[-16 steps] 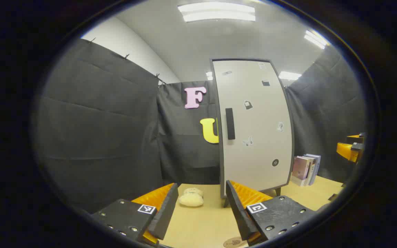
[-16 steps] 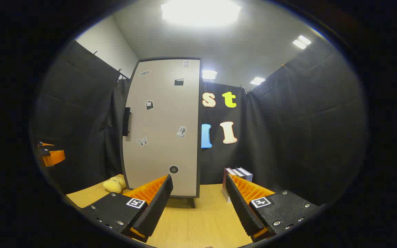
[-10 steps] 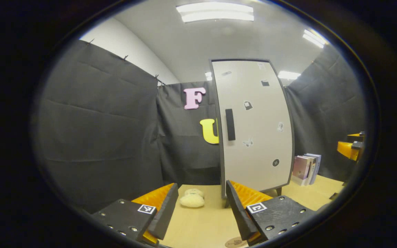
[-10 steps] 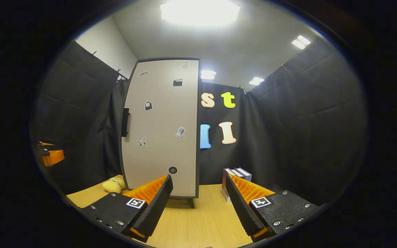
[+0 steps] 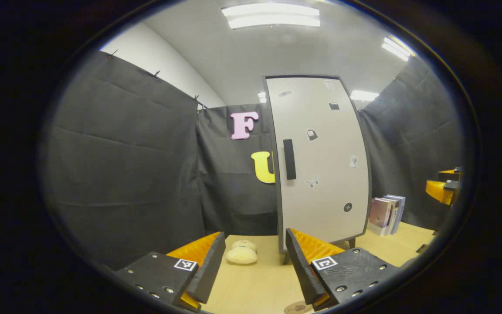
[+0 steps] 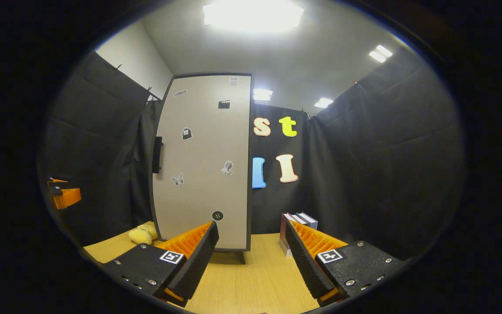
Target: Open the cabinet door with the right hand, grasp the bottle in the cabinet with the left hand and place it on the coaster, then close the cabinet door with the right hand.
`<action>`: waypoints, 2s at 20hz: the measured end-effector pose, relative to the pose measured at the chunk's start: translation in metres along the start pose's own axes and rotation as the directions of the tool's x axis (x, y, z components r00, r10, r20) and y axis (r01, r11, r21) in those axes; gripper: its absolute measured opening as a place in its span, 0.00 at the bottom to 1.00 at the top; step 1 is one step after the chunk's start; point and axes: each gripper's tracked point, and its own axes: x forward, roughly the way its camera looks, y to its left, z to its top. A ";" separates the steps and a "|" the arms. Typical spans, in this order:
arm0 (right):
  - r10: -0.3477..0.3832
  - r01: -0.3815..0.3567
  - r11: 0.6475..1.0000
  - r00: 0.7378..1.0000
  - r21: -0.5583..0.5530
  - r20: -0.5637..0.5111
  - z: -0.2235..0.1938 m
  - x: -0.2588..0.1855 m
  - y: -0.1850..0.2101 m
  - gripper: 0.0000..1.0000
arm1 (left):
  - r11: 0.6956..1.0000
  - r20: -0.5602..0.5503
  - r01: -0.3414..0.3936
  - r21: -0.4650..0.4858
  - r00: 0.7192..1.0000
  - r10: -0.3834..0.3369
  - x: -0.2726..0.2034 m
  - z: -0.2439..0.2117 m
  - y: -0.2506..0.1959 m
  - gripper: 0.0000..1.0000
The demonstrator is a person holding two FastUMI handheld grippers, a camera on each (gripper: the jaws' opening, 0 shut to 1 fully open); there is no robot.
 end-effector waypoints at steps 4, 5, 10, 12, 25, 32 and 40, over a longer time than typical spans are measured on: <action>0.000 0.000 1.000 1.000 0.011 0.001 0.000 0.001 -0.001 0.95 | 1.000 -0.001 -0.009 0.000 1.000 0.009 0.001 0.000 0.001 0.80; 0.001 -0.001 1.000 1.000 0.015 0.001 0.000 0.002 -0.001 0.95 | 1.000 -0.001 -0.015 -0.001 1.000 0.015 0.001 0.000 0.002 0.80; 0.017 -0.017 1.000 1.000 0.012 0.009 0.007 0.008 0.007 0.95 | 0.999 0.001 -0.031 -0.008 1.000 0.031 0.002 -0.001 0.005 0.80; 0.032 -0.032 0.999 0.999 0.018 0.011 0.010 0.013 0.015 0.95 | 0.999 0.008 -0.039 -0.007 0.999 0.039 0.001 0.000 0.005 0.80; 0.160 -0.164 0.985 0.984 0.055 0.074 0.059 0.068 0.086 0.95 | 0.988 -0.003 -0.156 0.011 0.988 0.156 0.012 -0.019 0.017 0.75; 0.206 -0.212 0.975 0.974 0.070 0.089 0.076 0.101 0.134 0.95 | 0.974 -0.009 -0.227 0.016 0.974 0.227 0.021 -0.035 0.030 0.80; 0.242 -0.249 0.967 0.964 0.056 0.106 0.095 0.144 0.187 0.95 | 0.955 -0.026 -0.295 0.021 0.955 0.295 0.019 -0.048 0.042 0.80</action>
